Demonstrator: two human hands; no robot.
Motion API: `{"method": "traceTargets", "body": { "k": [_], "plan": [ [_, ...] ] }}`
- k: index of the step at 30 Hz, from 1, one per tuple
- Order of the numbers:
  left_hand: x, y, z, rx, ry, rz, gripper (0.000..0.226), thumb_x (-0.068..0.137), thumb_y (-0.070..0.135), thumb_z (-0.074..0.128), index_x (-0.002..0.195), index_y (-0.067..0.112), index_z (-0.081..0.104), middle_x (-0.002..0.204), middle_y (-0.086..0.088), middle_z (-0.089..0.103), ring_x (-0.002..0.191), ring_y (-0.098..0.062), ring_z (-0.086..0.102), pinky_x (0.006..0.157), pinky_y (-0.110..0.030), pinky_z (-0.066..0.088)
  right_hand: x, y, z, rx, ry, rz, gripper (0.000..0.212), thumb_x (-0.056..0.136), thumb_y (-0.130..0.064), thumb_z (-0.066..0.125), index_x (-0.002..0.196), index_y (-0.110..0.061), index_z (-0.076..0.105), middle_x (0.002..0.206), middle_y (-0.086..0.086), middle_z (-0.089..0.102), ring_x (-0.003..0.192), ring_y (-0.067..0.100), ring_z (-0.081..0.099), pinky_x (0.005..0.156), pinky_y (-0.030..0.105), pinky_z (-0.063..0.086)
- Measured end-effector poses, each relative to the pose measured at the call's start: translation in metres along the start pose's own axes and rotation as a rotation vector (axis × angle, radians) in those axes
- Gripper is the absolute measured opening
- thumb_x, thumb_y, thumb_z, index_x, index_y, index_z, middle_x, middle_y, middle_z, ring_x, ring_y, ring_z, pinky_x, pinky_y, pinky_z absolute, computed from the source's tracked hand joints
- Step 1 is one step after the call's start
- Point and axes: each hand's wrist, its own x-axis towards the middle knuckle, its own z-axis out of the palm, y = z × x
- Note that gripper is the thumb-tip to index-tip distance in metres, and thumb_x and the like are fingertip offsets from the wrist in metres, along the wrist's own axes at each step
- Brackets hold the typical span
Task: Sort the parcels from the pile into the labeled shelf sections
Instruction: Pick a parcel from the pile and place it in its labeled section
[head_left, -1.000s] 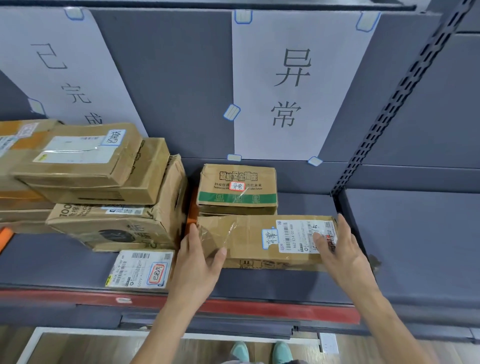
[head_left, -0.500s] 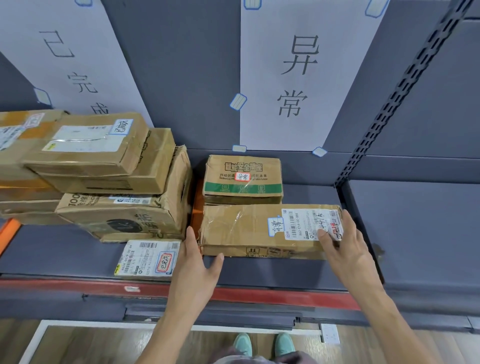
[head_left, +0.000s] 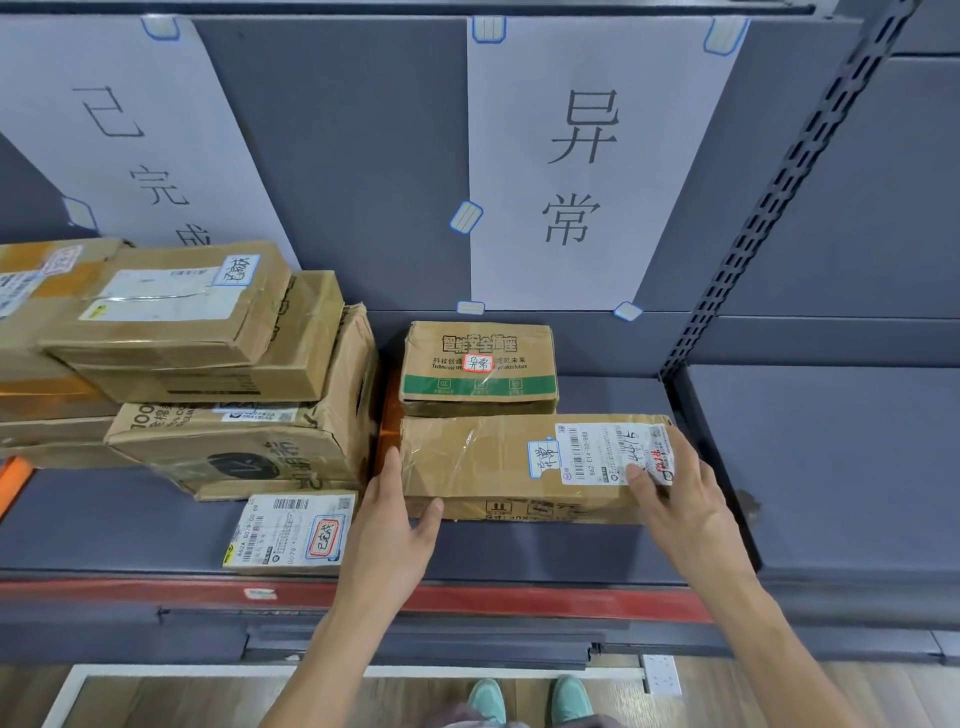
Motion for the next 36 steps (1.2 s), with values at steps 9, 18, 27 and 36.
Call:
{"method": "traceTargets", "body": {
  "k": [9, 18, 27, 36],
  "plan": [
    [-0.010, 0.006, -0.001, 0.051, 0.051, 0.067, 0.085, 0.101, 0.042, 0.058, 0.165, 0.023, 0.005, 0.169, -0.003, 0.015, 0.154, -0.022, 0.024, 0.121, -0.040, 0.033, -0.004, 0.001, -0.006, -0.010, -0.002, -0.006, 0.064, 0.098, -0.051, 0.050, 0.154, -0.037, 0.021, 0.143, 0.008, 0.049, 0.129, 0.029, 0.045, 0.090, 0.045, 0.045],
    [-0.011, 0.038, 0.013, 0.232, 0.049, 0.309, 0.076, 0.101, 0.042, 0.057, 0.162, 0.013, 0.023, 0.171, -0.008, 0.017, 0.158, -0.025, 0.010, 0.129, -0.041, 0.013, -0.030, 0.010, -0.029, -0.202, 0.014, -0.105, 0.066, 0.097, -0.058, 0.046, 0.155, -0.037, 0.022, 0.160, -0.004, 0.031, 0.144, 0.024, 0.032, 0.097, 0.050, 0.051],
    [-0.033, 0.103, 0.064, 0.223, -0.081, 0.487, 0.071, 0.104, 0.046, 0.049, 0.164, 0.023, 0.018, 0.172, 0.005, 0.011, 0.158, -0.015, 0.005, 0.127, -0.034, 0.007, -0.061, 0.056, -0.079, -0.272, 0.024, -0.073, 0.070, 0.099, -0.057, 0.046, 0.159, -0.026, 0.025, 0.163, -0.010, 0.030, 0.148, 0.011, 0.029, 0.118, 0.032, 0.031],
    [-0.097, 0.213, 0.154, 0.161, -0.221, 0.677, 0.069, 0.104, 0.044, 0.050, 0.163, 0.025, 0.020, 0.171, 0.007, 0.014, 0.158, -0.011, 0.006, 0.126, -0.030, 0.007, -0.114, 0.174, -0.174, -0.279, 0.105, 0.047, 0.071, 0.100, -0.056, 0.045, 0.160, -0.024, 0.025, 0.163, -0.012, 0.029, 0.148, 0.006, 0.026, 0.118, 0.020, 0.018]
  ]
}}
